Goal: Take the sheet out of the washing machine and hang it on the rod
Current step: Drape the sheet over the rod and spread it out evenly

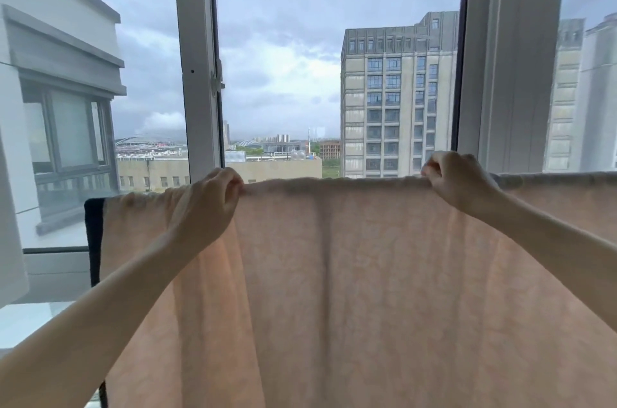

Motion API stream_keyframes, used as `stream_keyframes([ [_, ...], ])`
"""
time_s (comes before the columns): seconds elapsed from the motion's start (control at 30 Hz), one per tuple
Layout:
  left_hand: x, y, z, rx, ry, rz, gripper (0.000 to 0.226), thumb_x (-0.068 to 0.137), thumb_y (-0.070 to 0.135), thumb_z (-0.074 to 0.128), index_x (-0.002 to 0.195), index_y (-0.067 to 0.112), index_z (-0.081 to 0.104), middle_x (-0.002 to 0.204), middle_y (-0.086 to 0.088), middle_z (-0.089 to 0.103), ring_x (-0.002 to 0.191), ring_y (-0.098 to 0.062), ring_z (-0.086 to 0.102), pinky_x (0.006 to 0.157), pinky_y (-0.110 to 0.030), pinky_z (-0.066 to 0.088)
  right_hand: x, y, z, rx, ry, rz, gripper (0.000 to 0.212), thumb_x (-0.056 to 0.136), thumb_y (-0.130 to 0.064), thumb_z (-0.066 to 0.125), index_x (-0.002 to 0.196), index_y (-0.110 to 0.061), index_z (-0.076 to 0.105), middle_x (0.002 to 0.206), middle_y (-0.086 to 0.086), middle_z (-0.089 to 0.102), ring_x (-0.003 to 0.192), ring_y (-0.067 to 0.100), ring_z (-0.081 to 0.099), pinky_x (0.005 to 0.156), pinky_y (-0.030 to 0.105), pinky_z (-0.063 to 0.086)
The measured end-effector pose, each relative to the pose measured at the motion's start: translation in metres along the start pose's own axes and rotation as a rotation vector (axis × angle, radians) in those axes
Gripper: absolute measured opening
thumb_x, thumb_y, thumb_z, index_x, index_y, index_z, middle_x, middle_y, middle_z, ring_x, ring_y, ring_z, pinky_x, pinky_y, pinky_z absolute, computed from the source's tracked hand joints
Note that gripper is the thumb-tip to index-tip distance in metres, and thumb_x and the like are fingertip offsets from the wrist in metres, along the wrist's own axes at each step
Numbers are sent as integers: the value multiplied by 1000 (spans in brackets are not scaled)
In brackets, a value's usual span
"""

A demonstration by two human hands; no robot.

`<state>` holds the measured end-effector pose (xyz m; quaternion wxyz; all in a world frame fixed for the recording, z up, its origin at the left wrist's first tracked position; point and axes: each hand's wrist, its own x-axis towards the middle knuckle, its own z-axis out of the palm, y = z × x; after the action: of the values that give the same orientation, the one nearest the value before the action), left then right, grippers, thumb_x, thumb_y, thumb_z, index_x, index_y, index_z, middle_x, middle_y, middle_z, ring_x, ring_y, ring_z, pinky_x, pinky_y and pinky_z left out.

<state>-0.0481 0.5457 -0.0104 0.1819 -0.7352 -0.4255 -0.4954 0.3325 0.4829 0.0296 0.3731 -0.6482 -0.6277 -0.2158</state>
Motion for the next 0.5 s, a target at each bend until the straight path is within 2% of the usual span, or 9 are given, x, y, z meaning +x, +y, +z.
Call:
stream_keyframes([
  [0.07,-1,-1,-6,5,-12,7,9,93,19,58,94,18,67,95,1,68,88,-19,61,77,-38,49,-2,-19,0,54,0,-82,17,95,-17,53,99,-8,67,94,13,71,84,28,66,76,34,53],
  [0.17,-5,-11,-19,40,3,-1,16,92,19,55,98,18,70,99,-1,70,95,-23,60,82,-39,47,-5,-57,5,135,-60,-179,21,96,-22,52,106,-12,67,104,8,70,75,19,65,71,31,52],
  [0.23,-12,-23,-30,44,2,-49,18,93,14,56,102,15,71,101,-2,70,97,-22,58,81,-35,41,-9,-82,15,172,-126,-236,23,96,-25,51,111,-15,65,111,6,69,83,17,65,75,31,52],
  [0.3,-20,-38,-42,79,13,-86,18,94,14,56,106,15,70,106,0,69,100,-20,57,84,-36,40,-10,-105,26,188,-172,-290,24,96,-27,50,114,-17,63,111,6,69,93,18,64,80,33,52],
  [0.5,-47,-102,-66,175,28,-251,25,94,17,57,114,8,68,116,-9,64,110,-31,54,95,-39,40,-9,-158,53,194,-164,-427,29,98,-33,48,119,-16,60,109,3,68,92,19,63,79,35,52],
])
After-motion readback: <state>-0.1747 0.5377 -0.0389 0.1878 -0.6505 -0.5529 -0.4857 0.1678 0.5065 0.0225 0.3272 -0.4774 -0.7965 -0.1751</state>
